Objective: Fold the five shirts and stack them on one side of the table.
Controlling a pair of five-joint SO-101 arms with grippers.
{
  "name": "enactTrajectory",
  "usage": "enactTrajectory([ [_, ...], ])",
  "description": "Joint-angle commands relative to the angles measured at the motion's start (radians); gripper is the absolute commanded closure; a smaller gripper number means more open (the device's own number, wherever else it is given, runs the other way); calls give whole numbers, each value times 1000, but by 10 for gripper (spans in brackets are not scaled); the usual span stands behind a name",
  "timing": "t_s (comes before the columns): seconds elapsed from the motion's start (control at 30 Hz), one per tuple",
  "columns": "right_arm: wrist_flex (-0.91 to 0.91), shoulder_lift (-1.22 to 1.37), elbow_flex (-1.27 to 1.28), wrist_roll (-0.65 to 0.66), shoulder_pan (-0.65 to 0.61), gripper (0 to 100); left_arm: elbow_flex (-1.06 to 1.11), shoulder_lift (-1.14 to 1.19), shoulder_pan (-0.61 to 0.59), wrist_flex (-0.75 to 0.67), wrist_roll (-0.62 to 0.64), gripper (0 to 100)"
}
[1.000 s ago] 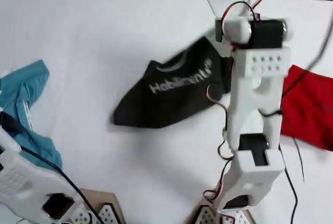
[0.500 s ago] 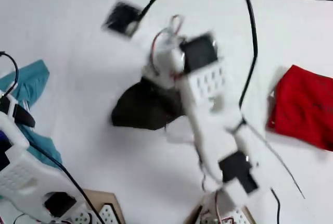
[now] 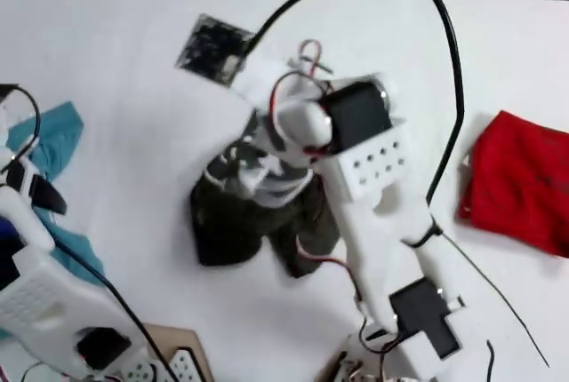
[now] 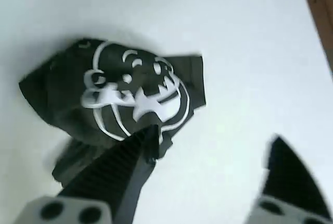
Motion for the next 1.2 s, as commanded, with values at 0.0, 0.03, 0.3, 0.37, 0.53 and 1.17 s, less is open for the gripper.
enactTrajectory([
  [0.0,-1,27,58,8,96,531,-10,-12,68,49,5,728],
  [0.03,-1,50,92,25,125,531,-8,-12,97,64,5,728],
  [0.3,-76,193,339,101,232,531,-1,-12,396,110,5,728],
  [0.37,-124,189,400,101,226,531,21,-14,473,109,6,728],
  [0.53,-228,139,582,101,211,531,68,-21,603,54,87,728],
  [1.17,-648,173,913,92,216,695,1102,-982,930,-585,316,728],
])
